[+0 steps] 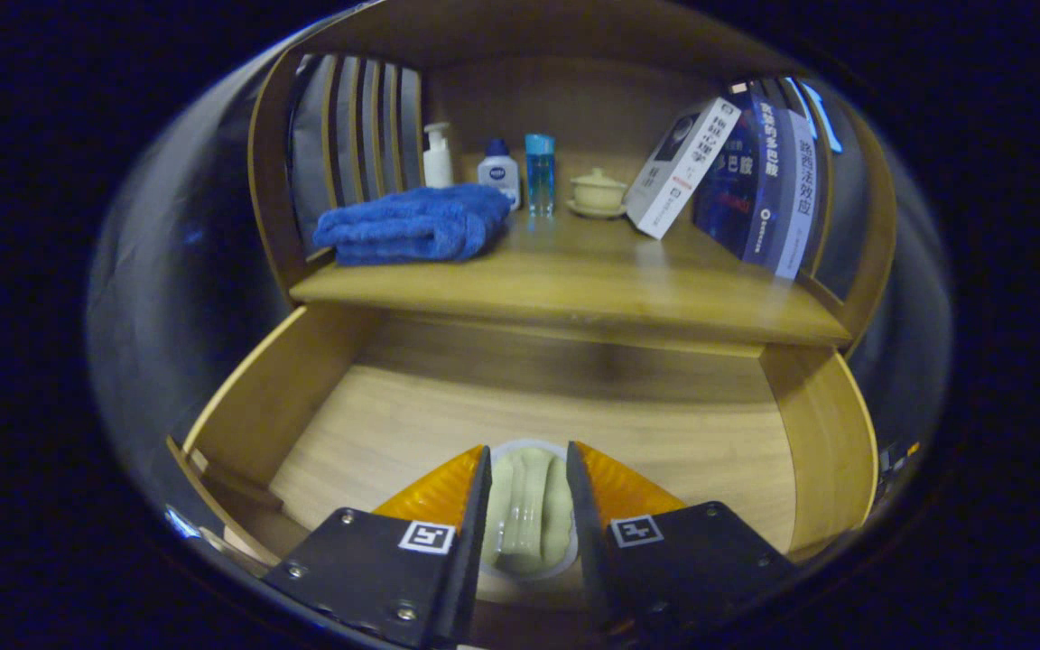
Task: Pull open the drawer, take out the items inside it, and place them on the countertop above the cabinet.
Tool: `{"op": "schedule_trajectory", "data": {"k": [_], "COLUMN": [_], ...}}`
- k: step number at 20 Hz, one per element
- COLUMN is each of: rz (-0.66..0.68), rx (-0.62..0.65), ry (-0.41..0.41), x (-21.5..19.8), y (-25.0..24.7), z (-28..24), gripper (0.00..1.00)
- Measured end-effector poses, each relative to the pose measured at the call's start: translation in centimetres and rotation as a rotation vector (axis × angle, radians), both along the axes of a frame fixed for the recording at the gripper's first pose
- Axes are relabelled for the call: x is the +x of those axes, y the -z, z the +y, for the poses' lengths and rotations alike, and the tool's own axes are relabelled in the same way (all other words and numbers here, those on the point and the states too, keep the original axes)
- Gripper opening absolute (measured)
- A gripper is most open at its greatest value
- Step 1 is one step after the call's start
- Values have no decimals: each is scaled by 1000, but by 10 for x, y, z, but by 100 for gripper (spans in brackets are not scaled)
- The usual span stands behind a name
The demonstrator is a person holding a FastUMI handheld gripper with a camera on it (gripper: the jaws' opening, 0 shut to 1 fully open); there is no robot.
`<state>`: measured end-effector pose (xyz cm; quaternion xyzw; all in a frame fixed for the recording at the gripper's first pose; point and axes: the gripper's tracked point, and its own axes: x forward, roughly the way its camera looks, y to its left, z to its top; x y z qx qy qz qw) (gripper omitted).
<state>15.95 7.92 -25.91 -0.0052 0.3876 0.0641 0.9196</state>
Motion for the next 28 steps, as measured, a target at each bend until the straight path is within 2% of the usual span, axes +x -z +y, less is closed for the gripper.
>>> {"op": "schedule_trajectory", "data": {"k": [4, 7, 8, 9, 13, 19, 24, 28], "rz": [45, 84, 69, 63, 24, -125, -261, -341], "rx": [-18, 4, -15, -23, -2, 32, 50, 42], "ry": [6, -6, 4, 28, 21, 20, 29, 49], "x": [-6, -11, -3, -6, -8, 10, 43, 77], "y": [21, 27, 42, 29, 20, -42, -106, -136], "z": [0, 4, 0, -8, -2, -3, -8, -13], "gripper": [49, 37, 37, 15, 14, 14, 14, 14]}}
